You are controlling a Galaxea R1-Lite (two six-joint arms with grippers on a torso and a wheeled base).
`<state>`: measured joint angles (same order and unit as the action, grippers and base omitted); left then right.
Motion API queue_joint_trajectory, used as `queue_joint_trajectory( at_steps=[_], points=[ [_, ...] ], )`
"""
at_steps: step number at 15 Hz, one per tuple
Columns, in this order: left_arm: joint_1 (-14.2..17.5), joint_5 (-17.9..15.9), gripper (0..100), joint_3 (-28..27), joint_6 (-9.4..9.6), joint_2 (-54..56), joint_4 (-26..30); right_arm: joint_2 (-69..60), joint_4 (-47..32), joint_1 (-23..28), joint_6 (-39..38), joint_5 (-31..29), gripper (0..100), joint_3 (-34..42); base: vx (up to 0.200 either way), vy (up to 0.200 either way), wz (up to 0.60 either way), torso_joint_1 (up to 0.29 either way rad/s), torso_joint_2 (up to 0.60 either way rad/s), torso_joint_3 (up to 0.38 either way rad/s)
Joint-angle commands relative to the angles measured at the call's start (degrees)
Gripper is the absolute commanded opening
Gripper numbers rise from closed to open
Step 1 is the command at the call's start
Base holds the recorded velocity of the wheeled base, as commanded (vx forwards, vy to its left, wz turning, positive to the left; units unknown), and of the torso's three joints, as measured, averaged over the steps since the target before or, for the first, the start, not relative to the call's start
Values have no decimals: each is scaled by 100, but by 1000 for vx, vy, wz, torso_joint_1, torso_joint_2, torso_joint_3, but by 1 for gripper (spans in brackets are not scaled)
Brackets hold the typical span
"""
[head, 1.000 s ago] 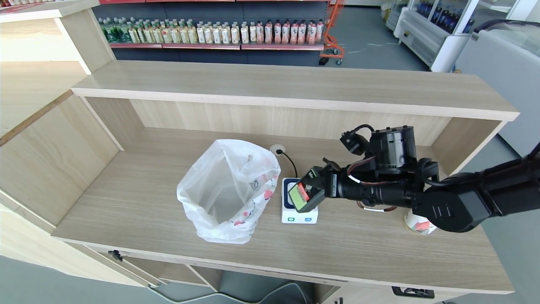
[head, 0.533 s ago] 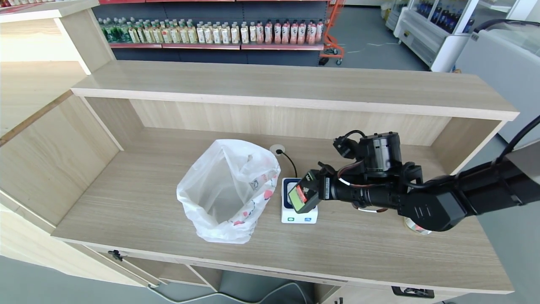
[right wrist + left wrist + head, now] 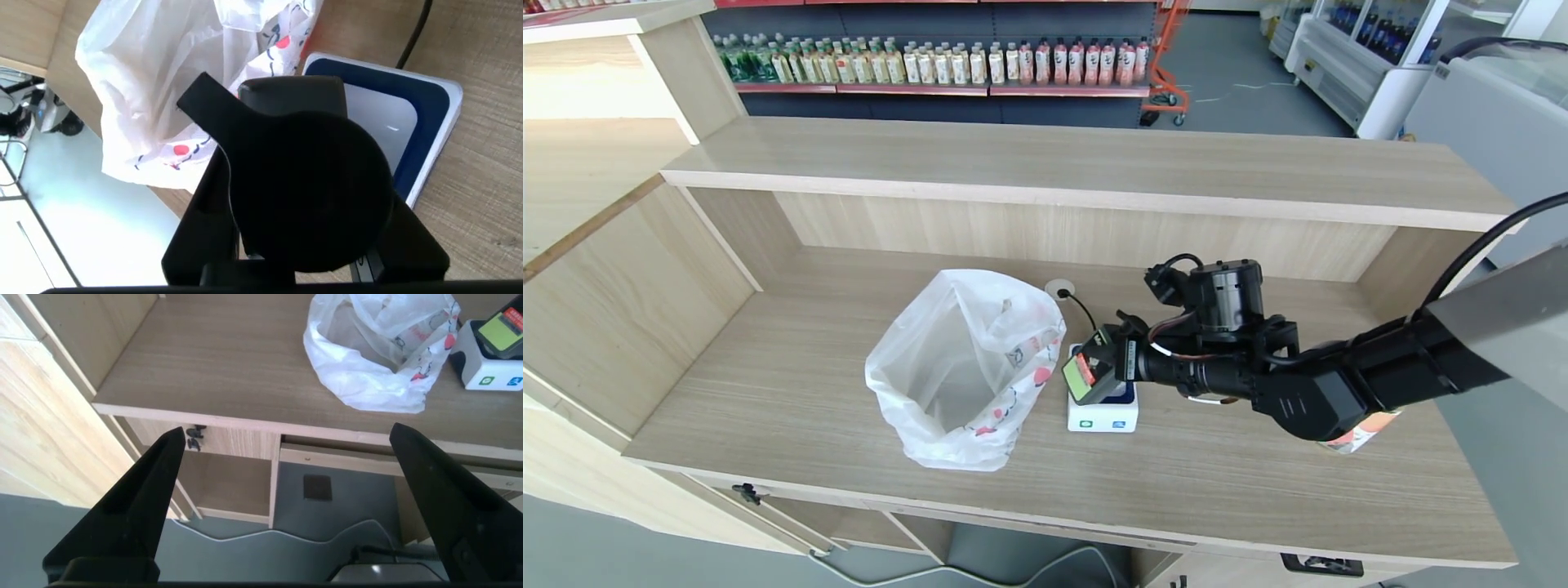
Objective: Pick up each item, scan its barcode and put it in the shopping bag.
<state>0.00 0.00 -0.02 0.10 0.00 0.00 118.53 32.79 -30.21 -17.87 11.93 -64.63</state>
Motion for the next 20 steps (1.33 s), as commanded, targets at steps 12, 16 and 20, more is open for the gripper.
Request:
queue_joint_trajectory(
  at_steps=[12,16,20],
  points=[
    [0,0,100,-6,-1,-9,0,-726,-62,226,557,-156,0,-155,0,0,0,0,0,0],
    [0,0,100,2,-1,-9,0,-2185,-19,621,2297,-947,0,795,0,0,0,0,0,0],
    [0,0,100,2,8,-9,0,-2932,25,577,2578,-1150,0,2104,0,0,0,0,0,0]
  ],
)
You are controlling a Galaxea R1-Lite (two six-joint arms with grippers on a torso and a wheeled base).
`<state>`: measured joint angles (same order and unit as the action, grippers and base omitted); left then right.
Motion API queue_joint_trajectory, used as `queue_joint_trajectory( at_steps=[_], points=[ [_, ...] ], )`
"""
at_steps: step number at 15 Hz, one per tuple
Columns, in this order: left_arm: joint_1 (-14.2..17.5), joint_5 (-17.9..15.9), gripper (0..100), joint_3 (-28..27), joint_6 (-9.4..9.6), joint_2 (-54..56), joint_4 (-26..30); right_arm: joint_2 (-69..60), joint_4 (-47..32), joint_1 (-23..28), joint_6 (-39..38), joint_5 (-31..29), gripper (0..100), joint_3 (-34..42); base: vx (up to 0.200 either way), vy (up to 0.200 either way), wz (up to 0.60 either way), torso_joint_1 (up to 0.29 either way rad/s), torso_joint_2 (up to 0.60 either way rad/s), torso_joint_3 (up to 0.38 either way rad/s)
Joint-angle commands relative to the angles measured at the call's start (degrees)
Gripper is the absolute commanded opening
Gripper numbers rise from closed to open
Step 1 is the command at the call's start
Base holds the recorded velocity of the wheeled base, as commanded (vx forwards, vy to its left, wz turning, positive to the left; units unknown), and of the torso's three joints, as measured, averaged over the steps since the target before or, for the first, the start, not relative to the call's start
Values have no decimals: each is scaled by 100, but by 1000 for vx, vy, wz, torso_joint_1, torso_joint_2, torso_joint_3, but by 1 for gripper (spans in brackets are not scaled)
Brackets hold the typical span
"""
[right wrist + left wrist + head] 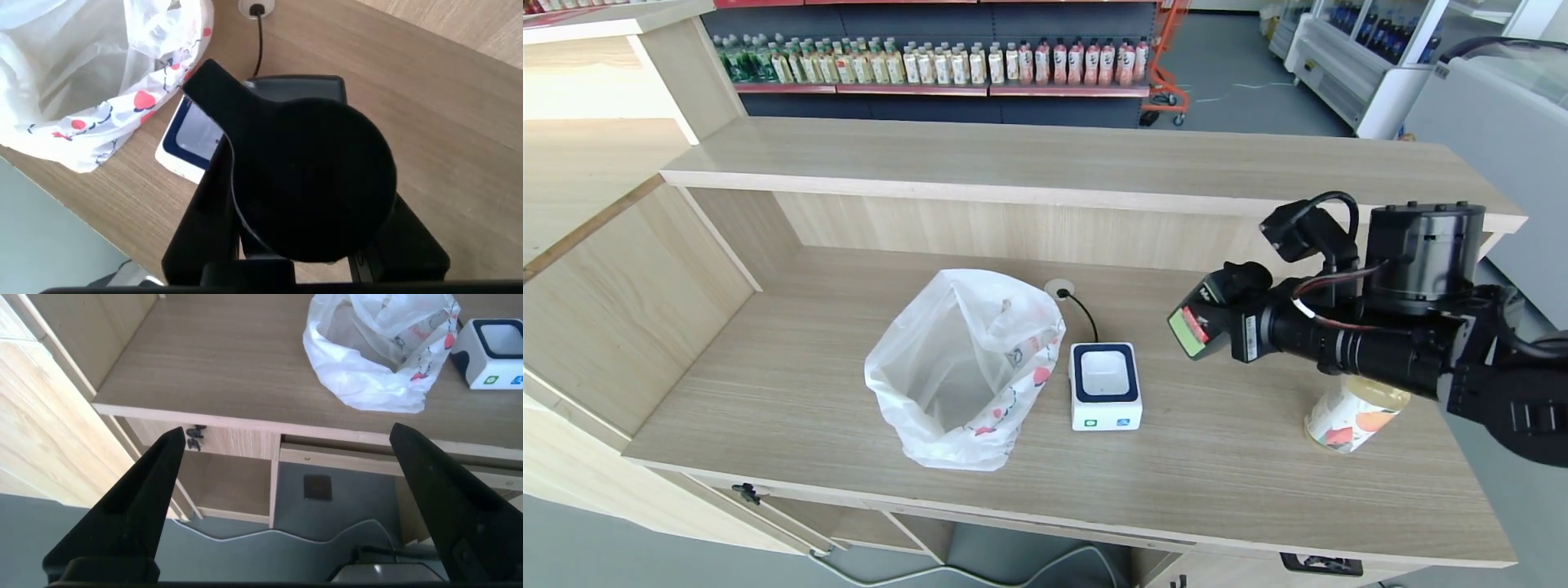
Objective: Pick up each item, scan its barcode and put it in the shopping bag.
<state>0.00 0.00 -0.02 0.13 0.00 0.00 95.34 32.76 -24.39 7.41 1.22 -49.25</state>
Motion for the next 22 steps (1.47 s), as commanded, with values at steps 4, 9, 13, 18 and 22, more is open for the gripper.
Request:
queue_joint_trajectory(
  at_steps=[4,9,13,18,22],
  points=[
    [0,0,100,-6,4,-9,0,-965,73,40,-20,-87,0,987,0,0,0,0,0,0],
    [0,0,100,2,13,-9,0,-569,73,5,-381,221,0,548,0,160,0,0,0,2],
    [0,0,100,-6,13,-9,0,573,73,-259,-899,581,0,-718,0,200,0,1,4,0],
    [0,0,100,2,-5,-9,0,1918,152,-786,-873,880,0,-1667,0,0,0,0,0,0],
    [0,0,100,2,-5,-9,0,2542,644,-1041,-785,845,0,-1720,0,0,0,0,0,0]
  ],
)
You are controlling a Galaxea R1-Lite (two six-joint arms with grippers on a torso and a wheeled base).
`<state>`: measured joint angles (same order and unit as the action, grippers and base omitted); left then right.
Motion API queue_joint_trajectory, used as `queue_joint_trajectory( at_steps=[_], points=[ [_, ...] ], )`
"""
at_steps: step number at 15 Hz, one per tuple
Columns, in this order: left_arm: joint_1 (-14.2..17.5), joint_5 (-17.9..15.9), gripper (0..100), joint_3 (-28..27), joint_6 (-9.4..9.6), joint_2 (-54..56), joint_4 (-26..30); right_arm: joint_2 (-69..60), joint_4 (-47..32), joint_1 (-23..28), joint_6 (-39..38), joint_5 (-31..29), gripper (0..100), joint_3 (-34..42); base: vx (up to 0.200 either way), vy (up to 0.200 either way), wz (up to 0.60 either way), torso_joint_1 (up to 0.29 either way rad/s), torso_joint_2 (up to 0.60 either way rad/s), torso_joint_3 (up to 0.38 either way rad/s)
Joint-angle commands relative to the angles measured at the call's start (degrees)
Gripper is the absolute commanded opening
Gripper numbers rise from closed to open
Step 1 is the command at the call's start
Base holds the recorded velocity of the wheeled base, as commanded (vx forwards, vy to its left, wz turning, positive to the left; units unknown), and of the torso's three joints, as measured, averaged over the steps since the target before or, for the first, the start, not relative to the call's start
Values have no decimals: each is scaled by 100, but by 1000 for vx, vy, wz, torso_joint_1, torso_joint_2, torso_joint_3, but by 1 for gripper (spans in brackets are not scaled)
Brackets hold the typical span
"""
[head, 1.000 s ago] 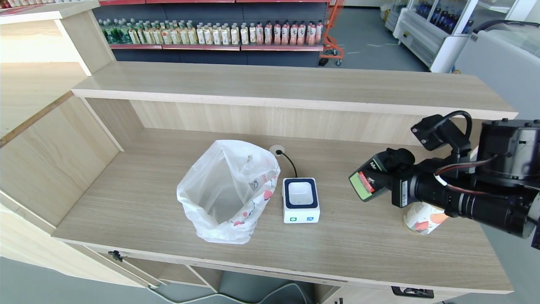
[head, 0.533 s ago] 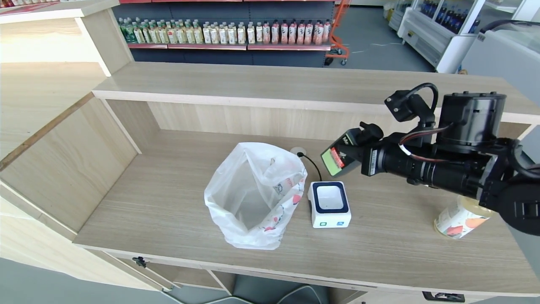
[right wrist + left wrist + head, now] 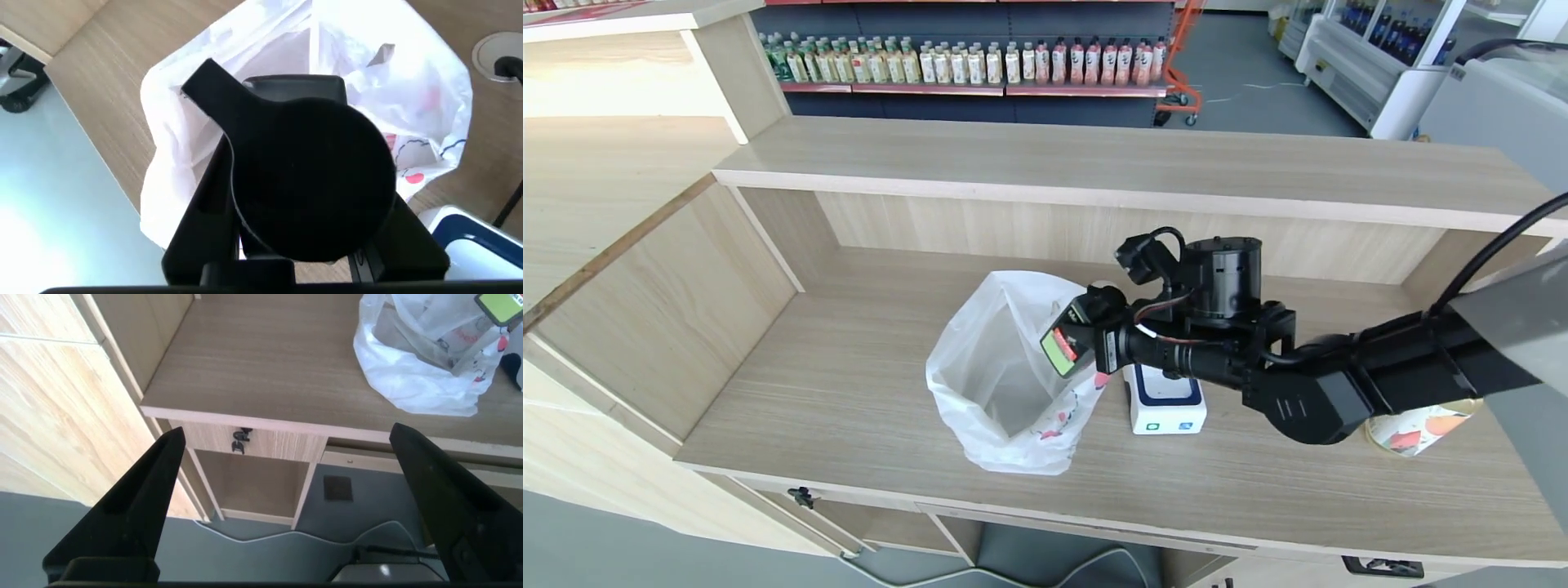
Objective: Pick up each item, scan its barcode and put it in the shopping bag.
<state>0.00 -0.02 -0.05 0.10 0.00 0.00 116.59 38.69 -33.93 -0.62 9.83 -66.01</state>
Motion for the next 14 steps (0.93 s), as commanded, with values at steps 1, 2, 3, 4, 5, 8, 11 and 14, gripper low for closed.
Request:
queue_joint_trajectory(
  at_steps=[1,2,3,4,5,8,11,14],
  points=[
    [0,2,100,-4,-1,-9,0,540,165,-105,18,-25,0,-43,0,0,0,0,0,0],
    [0,2,100,-4,-1,-9,0,584,209,-114,18,-25,0,-17,0,0,0,0,0,0],
    [0,2,100,-4,-1,-9,0,584,288,-105,18,-42,0,71,0,0,0,0,0,0],
    [0,2,100,-4,-10,-9,0,593,341,-88,18,-42,0,62,0,0,0,0,0,0],
    [0,2,100,5,-1,-9,0,593,376,-88,18,-42,0,106,0,0,0,0,0,0],
    [0,2,100,5,-1,-9,0,742,385,-70,27,-33,0,-43,0,0,0,0,0,0],
    [0,2,100,-4,-1,-9,0,1182,411,-97,510,-16,0,-351,0,0,0,0,0,0],
    [0,2,100,-4,-1,-9,0,1656,385,-202,581,11,0,-1080,0,0,0,0,0,0]
  ],
)
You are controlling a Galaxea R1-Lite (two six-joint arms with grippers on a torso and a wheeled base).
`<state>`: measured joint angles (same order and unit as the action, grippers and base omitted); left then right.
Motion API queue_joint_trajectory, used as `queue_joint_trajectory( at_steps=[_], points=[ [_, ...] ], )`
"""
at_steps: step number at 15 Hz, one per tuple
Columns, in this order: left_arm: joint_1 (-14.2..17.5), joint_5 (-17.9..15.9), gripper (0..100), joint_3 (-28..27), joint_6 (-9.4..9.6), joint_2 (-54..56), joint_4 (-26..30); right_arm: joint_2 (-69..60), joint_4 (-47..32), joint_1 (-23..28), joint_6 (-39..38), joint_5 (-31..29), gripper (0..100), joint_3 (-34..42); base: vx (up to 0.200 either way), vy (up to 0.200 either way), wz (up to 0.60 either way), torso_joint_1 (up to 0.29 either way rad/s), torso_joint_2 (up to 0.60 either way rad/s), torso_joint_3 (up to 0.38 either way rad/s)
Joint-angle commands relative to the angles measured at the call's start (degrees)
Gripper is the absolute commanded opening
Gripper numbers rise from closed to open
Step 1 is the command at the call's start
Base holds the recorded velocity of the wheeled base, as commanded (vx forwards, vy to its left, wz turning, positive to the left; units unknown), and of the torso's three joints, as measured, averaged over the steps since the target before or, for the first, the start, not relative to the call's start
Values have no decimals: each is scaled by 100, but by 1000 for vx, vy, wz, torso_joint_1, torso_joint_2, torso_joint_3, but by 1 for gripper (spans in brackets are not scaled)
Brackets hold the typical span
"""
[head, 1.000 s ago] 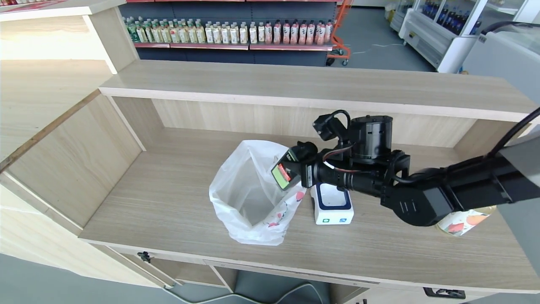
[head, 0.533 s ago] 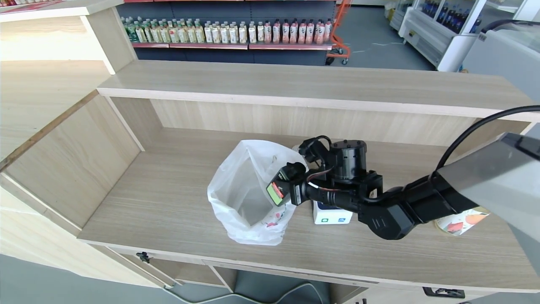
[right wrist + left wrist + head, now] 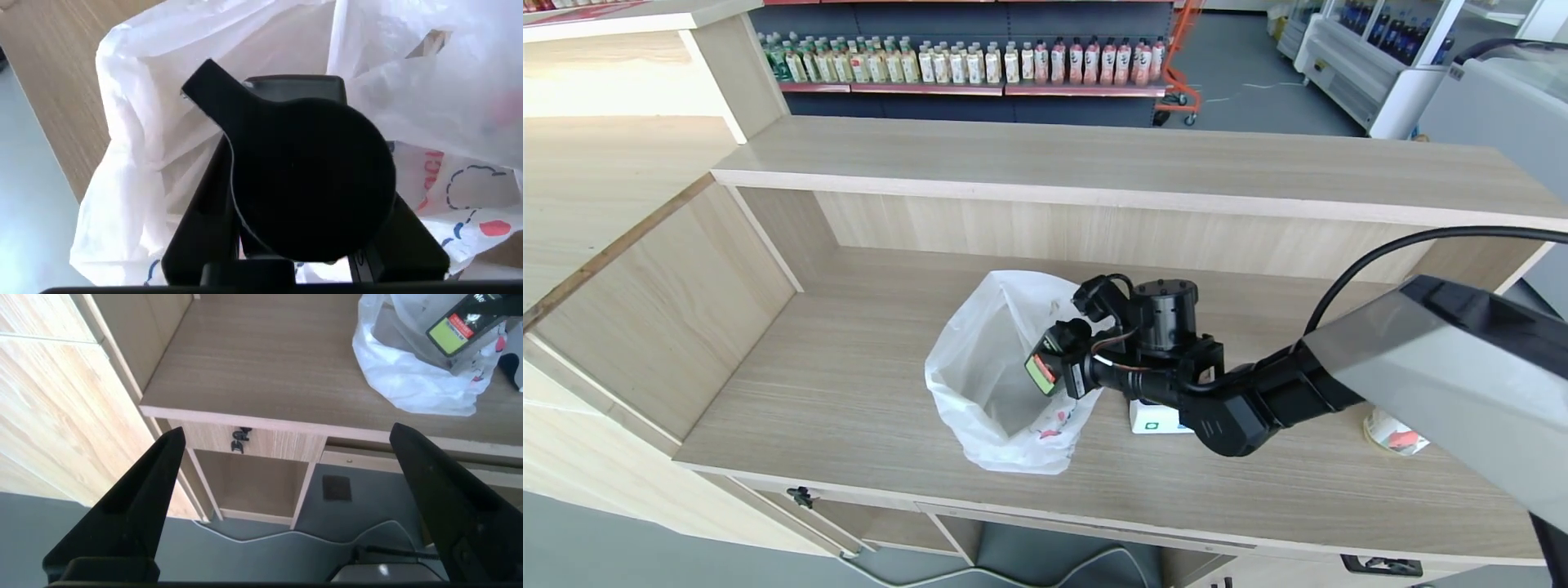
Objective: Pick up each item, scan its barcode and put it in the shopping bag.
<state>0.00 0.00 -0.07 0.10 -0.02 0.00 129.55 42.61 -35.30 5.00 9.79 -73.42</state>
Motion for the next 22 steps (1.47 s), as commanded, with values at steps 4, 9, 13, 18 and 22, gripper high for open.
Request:
queue_joint_trajectory(
  at_steps=[4,9,13,18,22],
  points=[
    [0,0,100,-1,-1,-6,0,782,-51,-161,405,-3,0,-840,0,0,0,0,0,0],
    [0,0,100,-1,-1,-6,0,818,-51,-214,467,-3,100,-831,0,0,0,0,0,0],
    [0,0,100,-1,-1,-6,0,527,-42,-196,-271,32,100,-1201,0,0,0,0,0,0],
    [0,0,100,7,-1,-6,0,-932,-446,-82,-1651,14,100,-1104,0,0,0,0,0,0],
    [0,0,100,-1,-1,-6,0,-2399,-745,322,-1616,-38,100,4,0,0,0,0,0,0]
  ],
)
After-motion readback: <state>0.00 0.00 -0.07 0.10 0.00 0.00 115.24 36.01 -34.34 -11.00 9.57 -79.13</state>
